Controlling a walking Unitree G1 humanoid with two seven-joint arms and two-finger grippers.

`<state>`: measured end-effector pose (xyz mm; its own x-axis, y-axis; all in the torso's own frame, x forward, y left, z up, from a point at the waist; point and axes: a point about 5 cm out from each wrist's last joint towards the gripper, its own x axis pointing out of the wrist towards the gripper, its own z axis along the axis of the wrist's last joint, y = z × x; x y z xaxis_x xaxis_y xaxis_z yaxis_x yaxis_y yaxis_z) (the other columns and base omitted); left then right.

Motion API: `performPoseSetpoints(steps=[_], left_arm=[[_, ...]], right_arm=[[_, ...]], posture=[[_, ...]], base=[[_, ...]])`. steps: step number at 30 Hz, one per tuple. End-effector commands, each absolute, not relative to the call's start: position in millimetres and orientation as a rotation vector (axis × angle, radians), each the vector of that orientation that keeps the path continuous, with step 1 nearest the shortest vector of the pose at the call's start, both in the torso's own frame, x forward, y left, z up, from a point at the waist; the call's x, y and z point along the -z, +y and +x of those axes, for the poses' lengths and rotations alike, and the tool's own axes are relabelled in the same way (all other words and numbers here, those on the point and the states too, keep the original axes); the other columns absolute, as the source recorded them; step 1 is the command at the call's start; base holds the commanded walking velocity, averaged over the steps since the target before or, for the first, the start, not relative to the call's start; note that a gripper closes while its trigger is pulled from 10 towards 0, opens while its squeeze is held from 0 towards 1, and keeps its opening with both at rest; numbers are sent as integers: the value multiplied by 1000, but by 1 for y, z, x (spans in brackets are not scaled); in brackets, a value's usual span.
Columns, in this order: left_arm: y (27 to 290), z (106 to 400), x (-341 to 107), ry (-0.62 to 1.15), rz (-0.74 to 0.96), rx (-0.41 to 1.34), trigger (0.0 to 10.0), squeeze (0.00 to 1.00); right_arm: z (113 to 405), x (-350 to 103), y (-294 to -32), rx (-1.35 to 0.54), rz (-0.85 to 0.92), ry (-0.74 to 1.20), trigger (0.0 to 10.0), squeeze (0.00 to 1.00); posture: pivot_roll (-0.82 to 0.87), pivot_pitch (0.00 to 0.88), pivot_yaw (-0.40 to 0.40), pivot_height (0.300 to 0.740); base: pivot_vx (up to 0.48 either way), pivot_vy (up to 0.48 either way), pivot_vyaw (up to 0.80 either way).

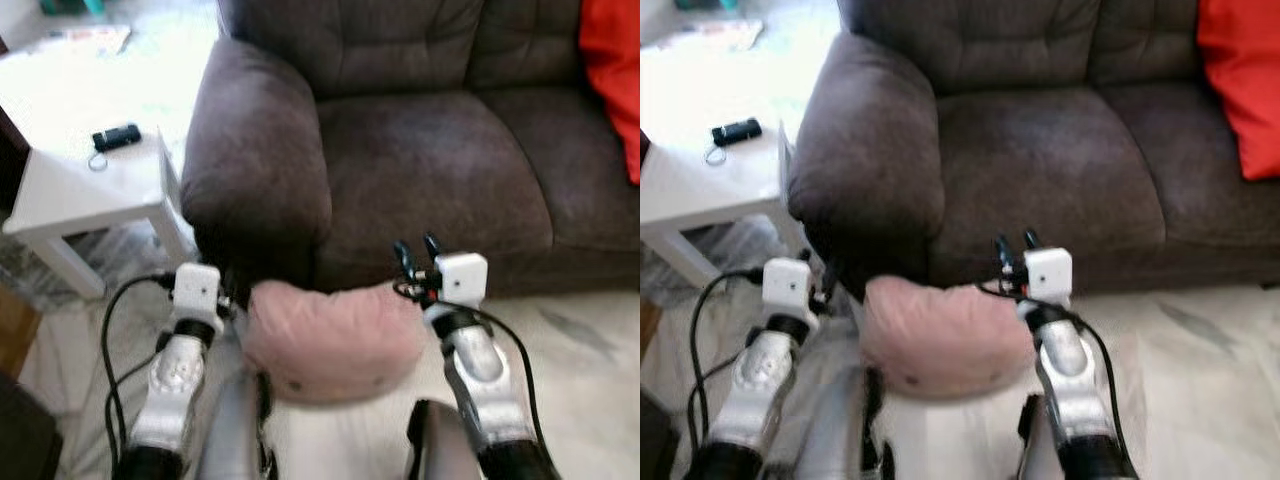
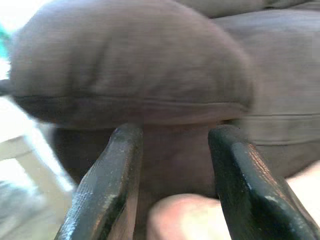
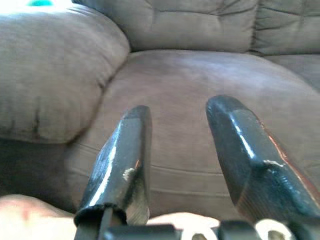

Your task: Move the pillow to the sofa from floor

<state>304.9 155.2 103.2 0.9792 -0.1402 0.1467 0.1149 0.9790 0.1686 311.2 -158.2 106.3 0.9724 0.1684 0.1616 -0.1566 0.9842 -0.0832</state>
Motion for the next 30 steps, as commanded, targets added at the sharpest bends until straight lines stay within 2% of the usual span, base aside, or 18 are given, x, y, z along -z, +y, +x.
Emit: performPoseSetpoints(steps=[1,12,16,30], left_arm=[[161,303,-98,-128,161,117,10000,0],[162,303,-91,-77,125,127,10000,0],[163,303,-87,-50,127,124,10000,0],[163,302,-75,20,132,146,10000,0]], right_arm=[[310,-103,-156,-170,-63,-154,10000,0],[310,-101,-153,-194,-92,-147,10000,0],[308,-98,-151,-215,-115,-134,10000,0],[309,-99,-151,-205,-84,-143,10000,0]], posture=[[27,139,-37,519],[27,140,-37,519],[27,140,-37,519],[29,142,-37,519]], base=[[0,0,0],[0,0,0],[300,0,800],[318,0,0]])
